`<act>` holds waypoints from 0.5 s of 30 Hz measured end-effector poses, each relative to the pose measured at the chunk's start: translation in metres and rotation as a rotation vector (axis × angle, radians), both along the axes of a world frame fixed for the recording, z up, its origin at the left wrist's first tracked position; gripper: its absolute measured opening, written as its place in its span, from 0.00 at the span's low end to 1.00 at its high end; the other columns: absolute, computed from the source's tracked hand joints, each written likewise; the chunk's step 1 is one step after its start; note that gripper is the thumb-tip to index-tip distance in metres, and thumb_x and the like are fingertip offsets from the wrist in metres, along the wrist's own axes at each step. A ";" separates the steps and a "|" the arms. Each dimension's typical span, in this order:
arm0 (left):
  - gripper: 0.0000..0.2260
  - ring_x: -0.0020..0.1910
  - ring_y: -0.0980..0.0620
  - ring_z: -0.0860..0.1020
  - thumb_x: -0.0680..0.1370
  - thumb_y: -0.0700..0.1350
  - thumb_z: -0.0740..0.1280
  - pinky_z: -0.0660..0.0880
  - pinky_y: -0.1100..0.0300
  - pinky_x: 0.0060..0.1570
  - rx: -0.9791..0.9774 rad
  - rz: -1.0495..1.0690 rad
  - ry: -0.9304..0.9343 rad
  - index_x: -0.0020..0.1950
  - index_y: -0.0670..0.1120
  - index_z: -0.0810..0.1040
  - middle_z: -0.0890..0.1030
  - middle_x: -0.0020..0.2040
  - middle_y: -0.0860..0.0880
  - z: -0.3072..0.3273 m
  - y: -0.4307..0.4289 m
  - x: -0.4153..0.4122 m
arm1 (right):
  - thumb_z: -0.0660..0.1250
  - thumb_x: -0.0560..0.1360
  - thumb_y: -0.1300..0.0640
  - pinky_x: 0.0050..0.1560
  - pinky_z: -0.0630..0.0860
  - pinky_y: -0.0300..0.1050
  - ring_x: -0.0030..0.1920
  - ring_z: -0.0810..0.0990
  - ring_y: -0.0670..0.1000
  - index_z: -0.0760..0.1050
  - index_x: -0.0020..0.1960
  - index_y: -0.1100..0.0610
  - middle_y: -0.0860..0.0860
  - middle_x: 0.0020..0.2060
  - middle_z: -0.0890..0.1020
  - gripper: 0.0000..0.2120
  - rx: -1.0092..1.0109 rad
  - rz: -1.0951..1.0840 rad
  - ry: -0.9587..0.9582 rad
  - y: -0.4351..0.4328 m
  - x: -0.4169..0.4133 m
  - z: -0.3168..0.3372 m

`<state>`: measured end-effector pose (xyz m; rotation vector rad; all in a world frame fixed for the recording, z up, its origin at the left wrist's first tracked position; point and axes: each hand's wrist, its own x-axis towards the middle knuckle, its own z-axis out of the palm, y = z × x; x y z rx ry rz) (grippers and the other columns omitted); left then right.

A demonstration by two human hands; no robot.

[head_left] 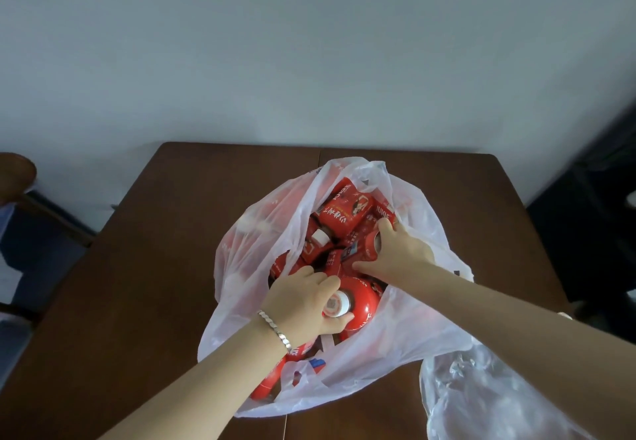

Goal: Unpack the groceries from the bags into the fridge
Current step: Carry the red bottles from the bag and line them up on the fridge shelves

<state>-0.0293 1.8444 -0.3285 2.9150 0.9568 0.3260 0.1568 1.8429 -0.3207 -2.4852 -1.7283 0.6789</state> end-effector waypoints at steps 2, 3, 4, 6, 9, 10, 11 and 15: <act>0.18 0.28 0.56 0.77 0.63 0.64 0.65 0.65 0.69 0.22 -0.015 0.028 0.028 0.38 0.50 0.80 0.79 0.29 0.55 0.004 -0.002 0.003 | 0.69 0.67 0.37 0.50 0.77 0.47 0.56 0.76 0.54 0.59 0.69 0.50 0.51 0.65 0.69 0.37 0.066 0.010 0.017 -0.006 -0.002 0.007; 0.19 0.31 0.55 0.78 0.65 0.64 0.65 0.65 0.68 0.25 -0.021 0.035 0.049 0.41 0.50 0.80 0.79 0.32 0.55 0.008 -0.004 0.005 | 0.69 0.67 0.38 0.50 0.77 0.47 0.56 0.76 0.54 0.60 0.67 0.50 0.50 0.64 0.69 0.35 0.107 0.013 0.016 -0.011 -0.003 0.012; 0.20 0.37 0.53 0.79 0.68 0.63 0.65 0.66 0.65 0.30 -0.031 0.042 0.079 0.47 0.49 0.80 0.81 0.38 0.53 0.012 -0.007 0.007 | 0.69 0.68 0.39 0.51 0.77 0.48 0.56 0.76 0.54 0.61 0.67 0.50 0.50 0.63 0.69 0.34 0.144 0.017 0.008 -0.015 -0.004 0.018; 0.23 0.52 0.51 0.75 0.75 0.62 0.61 0.66 0.64 0.41 -0.050 0.088 0.183 0.62 0.48 0.72 0.79 0.52 0.51 0.018 -0.009 0.011 | 0.69 0.67 0.38 0.54 0.76 0.48 0.61 0.71 0.53 0.61 0.68 0.49 0.50 0.63 0.70 0.35 0.220 0.041 -0.021 -0.023 -0.004 0.030; 0.22 0.55 0.51 0.73 0.76 0.61 0.60 0.67 0.64 0.44 -0.128 0.200 0.231 0.62 0.48 0.69 0.77 0.56 0.50 0.028 -0.015 0.019 | 0.73 0.64 0.42 0.58 0.70 0.45 0.64 0.64 0.53 0.62 0.69 0.49 0.49 0.60 0.73 0.38 0.385 0.071 0.031 -0.038 0.001 0.056; 0.22 0.54 0.51 0.74 0.76 0.61 0.60 0.68 0.63 0.43 -0.127 0.230 0.237 0.61 0.47 0.69 0.77 0.55 0.50 0.034 -0.016 0.022 | 0.75 0.63 0.44 0.59 0.70 0.44 0.63 0.64 0.53 0.62 0.68 0.50 0.49 0.60 0.73 0.38 0.438 0.059 0.086 -0.044 0.003 0.065; 0.21 0.54 0.51 0.74 0.76 0.61 0.61 0.70 0.62 0.44 -0.117 0.242 0.234 0.61 0.47 0.70 0.77 0.55 0.50 0.040 -0.017 0.025 | 0.76 0.63 0.47 0.59 0.69 0.43 0.63 0.65 0.53 0.63 0.67 0.50 0.50 0.60 0.73 0.37 0.481 0.042 0.146 -0.051 0.004 0.074; 0.22 0.53 0.51 0.75 0.76 0.62 0.59 0.74 0.59 0.47 -0.057 0.231 0.237 0.61 0.48 0.70 0.78 0.54 0.50 0.075 -0.018 0.031 | 0.77 0.61 0.50 0.56 0.75 0.48 0.56 0.74 0.52 0.65 0.65 0.49 0.51 0.56 0.72 0.36 0.521 0.013 0.239 -0.067 0.016 0.111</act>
